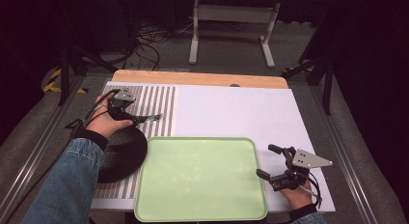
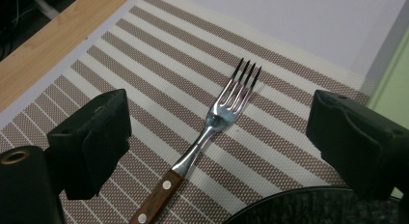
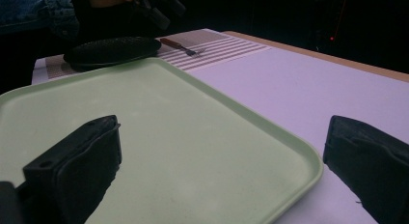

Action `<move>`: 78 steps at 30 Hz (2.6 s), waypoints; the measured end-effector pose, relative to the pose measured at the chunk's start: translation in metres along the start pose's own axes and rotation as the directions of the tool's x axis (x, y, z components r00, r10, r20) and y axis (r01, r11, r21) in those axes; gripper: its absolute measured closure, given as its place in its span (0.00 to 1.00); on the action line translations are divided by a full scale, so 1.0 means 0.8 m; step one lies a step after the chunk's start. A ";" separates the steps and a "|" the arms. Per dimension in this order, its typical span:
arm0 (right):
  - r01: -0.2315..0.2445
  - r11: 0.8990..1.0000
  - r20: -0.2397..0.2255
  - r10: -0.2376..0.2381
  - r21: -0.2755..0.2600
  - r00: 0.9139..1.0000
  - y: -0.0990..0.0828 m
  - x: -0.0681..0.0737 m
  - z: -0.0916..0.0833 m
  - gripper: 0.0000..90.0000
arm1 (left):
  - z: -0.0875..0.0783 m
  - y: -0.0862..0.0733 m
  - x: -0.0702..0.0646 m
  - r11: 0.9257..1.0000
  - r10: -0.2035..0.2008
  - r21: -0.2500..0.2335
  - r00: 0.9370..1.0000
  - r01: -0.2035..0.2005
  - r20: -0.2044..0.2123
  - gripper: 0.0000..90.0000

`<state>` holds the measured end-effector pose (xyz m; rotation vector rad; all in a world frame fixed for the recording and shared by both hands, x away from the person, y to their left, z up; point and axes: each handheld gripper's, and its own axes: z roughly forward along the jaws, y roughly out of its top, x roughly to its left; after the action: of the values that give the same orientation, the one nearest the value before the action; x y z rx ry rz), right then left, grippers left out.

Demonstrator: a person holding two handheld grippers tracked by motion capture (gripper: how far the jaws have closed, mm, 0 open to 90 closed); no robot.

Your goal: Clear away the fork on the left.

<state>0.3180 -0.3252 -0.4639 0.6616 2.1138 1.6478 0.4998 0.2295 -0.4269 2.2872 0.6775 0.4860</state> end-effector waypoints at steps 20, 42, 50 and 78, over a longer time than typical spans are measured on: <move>0.000 1.000 -0.002 0.000 -0.007 1.000 0.000 0.000 -0.002 0.01 | 0.025 -0.014 0.023 0.991 0.061 0.116 0.998 -0.063 0.016 0.27; 0.001 1.000 -0.004 -0.002 -0.021 1.000 0.000 0.001 -0.003 0.01 | 0.040 -0.039 0.043 0.978 -0.048 0.203 0.998 0.040 0.033 0.39; 0.002 0.999 -0.011 -0.002 -0.034 1.000 0.001 0.002 -0.003 0.01 | 0.038 -0.041 0.048 0.976 -0.066 0.211 0.995 0.049 0.075 0.50; 0.002 0.999 -0.034 -0.003 -0.052 0.999 0.001 0.005 -0.005 0.01 | 0.031 -0.028 0.045 0.933 0.039 0.351 0.994 -0.073 0.103 0.78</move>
<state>0.3126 -0.3259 -0.4618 0.6188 2.0862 1.7182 0.5339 0.2521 -0.4540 2.6568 0.6992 0.2956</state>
